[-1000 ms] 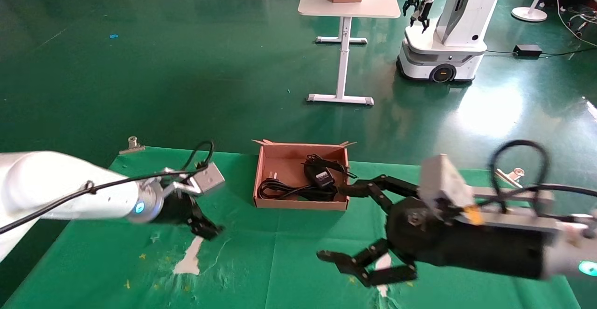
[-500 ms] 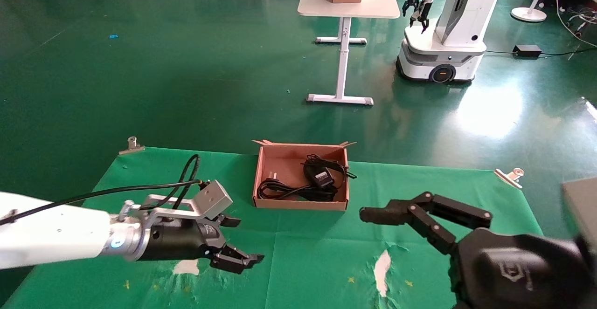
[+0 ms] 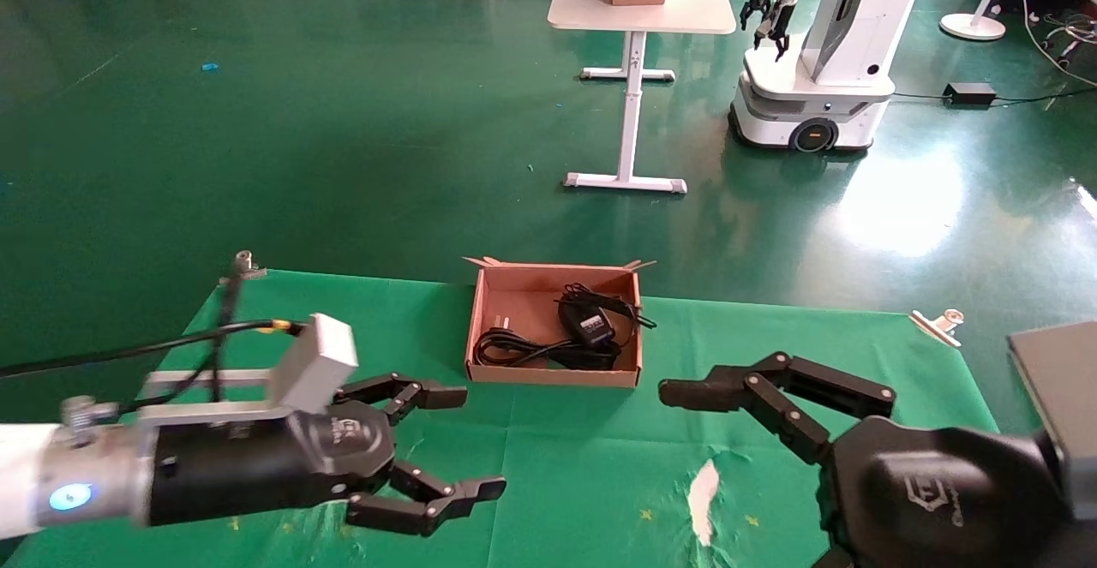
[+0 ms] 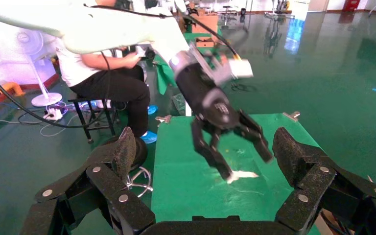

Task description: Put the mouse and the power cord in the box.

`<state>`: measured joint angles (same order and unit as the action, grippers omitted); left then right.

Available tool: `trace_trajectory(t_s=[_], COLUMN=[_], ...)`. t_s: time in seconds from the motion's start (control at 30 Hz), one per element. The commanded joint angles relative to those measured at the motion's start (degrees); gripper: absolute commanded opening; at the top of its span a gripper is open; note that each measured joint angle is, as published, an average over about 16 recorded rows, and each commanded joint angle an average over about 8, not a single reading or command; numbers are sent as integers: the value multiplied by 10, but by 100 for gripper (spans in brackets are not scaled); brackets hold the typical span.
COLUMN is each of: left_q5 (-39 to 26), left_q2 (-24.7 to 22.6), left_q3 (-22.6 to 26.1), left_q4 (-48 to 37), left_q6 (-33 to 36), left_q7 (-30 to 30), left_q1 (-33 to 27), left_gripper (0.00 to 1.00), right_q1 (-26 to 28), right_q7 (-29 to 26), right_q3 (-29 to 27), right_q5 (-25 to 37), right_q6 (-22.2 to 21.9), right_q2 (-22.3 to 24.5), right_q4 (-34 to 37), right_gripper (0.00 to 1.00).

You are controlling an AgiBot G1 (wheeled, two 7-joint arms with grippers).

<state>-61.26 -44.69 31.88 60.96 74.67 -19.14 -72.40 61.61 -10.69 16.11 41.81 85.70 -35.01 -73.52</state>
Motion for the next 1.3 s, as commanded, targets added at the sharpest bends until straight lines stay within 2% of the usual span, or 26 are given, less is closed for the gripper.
trace_trajectory(t_s=[0.03,0.33,0.53,0.67,1.3], left_q5=[27,148,207,219,197], left_q2=[13,74,102,108,98], left_q3=[-22,-121,-168,-178,-161], left_q4=[17,96,134,141,128], left_q6=[15,84,117,124,112], left_q7=[12,64,87,90,84], left_q1=[15,83,115,121,110], left_gripper=[100,100,100,100,100], right_q1=[0,0,0,-1,0], right_q7=[0,0,0,0,0], right_q3=[0,0,0,0,1], right_q5=[0,0,-2,-2,-1], right_q6=[0,0,0,0,0], right_q2=[0,0,1,1,0], right_q4=[0,0,0,0,0], right_gripper=[100,100,100,100,100])
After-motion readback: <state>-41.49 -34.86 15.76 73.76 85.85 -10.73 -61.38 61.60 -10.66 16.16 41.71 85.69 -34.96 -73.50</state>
